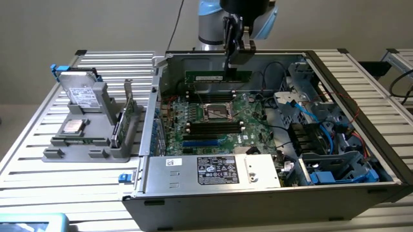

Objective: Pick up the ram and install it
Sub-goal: 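Pick up the ram and move it above insertion slot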

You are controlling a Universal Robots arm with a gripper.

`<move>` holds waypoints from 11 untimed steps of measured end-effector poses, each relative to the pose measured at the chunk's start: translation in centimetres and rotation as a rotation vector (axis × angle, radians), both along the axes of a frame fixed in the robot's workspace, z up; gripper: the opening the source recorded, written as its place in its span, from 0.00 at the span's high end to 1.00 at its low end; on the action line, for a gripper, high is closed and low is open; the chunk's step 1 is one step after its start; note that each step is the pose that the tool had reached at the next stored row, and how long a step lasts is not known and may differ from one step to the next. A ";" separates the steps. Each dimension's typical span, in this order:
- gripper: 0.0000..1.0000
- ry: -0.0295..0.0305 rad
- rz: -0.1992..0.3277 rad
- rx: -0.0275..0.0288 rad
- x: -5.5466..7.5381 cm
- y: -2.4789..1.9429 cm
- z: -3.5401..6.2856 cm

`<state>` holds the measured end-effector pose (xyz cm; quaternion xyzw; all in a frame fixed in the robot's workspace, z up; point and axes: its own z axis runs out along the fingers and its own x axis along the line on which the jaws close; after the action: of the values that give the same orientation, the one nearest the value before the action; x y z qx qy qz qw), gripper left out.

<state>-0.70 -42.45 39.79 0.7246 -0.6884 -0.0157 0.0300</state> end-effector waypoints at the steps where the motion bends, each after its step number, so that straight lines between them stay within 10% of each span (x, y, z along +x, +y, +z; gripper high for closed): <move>1: 0.87 0.0006 0.000 -0.0007 0.1 0.12 0.00; 11: 0.87 0.0015 0.000 -0.0010 0.9 1.89 -0.19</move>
<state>0.21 -40.56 39.60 0.7246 -0.6883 -0.0159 0.0308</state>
